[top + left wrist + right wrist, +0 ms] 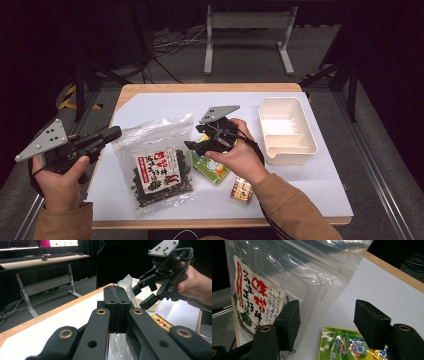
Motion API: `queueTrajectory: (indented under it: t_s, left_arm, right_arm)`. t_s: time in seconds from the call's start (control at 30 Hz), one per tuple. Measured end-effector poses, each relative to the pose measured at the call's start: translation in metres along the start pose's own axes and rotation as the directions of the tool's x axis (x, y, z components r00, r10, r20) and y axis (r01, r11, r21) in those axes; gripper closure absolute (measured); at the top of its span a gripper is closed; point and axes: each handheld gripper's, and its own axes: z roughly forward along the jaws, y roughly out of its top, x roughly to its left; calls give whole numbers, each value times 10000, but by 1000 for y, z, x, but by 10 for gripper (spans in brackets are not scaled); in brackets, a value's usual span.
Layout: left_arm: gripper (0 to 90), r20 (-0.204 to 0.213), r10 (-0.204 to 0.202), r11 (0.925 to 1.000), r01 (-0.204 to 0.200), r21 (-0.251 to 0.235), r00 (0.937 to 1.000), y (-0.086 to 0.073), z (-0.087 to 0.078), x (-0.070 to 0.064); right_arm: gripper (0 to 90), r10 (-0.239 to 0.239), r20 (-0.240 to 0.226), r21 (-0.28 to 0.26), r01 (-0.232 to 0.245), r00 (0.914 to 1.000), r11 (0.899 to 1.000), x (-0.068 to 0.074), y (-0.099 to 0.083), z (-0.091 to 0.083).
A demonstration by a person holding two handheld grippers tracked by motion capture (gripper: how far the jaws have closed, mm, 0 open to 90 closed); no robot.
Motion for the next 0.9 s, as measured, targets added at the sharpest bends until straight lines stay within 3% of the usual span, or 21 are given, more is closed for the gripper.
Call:
queueTrajectory:
  t_s: [0.5,0.9]
  left_arm:
    - [900,19,109,9999,-109,40,9999,0,1,-1]
    - [900,-28,116,9998,-115,158,9999,0,3,-2]
  right_arm:
    - [391,-296,-759,187,311,9967,9993,5,10,21]
    - [454,-15,-1204,353,58,9927,9994,-3,11,28]
